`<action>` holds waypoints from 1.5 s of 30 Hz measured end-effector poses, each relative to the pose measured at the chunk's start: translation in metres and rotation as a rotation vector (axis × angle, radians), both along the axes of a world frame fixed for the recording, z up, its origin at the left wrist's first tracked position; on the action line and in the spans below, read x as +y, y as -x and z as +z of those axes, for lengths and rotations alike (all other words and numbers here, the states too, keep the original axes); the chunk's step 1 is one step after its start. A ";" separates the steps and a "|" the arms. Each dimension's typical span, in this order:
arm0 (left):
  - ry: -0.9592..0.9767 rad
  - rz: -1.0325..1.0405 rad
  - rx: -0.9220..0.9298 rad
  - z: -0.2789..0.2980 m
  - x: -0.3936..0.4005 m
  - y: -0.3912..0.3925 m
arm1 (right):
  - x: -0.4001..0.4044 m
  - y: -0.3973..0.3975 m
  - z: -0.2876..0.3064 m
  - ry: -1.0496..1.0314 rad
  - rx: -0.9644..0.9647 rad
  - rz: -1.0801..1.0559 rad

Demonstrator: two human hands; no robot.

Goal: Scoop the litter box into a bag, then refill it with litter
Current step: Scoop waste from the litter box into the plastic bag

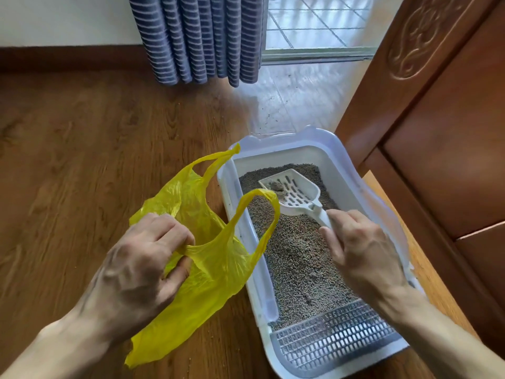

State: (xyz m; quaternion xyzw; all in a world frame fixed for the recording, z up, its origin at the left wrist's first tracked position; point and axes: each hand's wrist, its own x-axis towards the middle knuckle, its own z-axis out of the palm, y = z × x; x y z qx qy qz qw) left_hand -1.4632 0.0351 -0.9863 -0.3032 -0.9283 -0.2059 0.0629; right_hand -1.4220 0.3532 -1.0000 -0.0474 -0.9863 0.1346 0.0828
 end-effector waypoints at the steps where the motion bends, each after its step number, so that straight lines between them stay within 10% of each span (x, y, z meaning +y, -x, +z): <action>1: 0.004 0.000 0.003 0.001 0.002 -0.001 | 0.003 -0.004 0.001 -0.008 -0.002 0.007; 26: -0.006 0.053 -0.008 0.027 -0.016 -0.014 | -0.004 -0.018 0.061 0.250 0.081 0.212; 45: -0.137 0.149 -0.002 0.026 -0.033 -0.019 | -0.050 -0.016 0.066 0.045 -0.099 0.460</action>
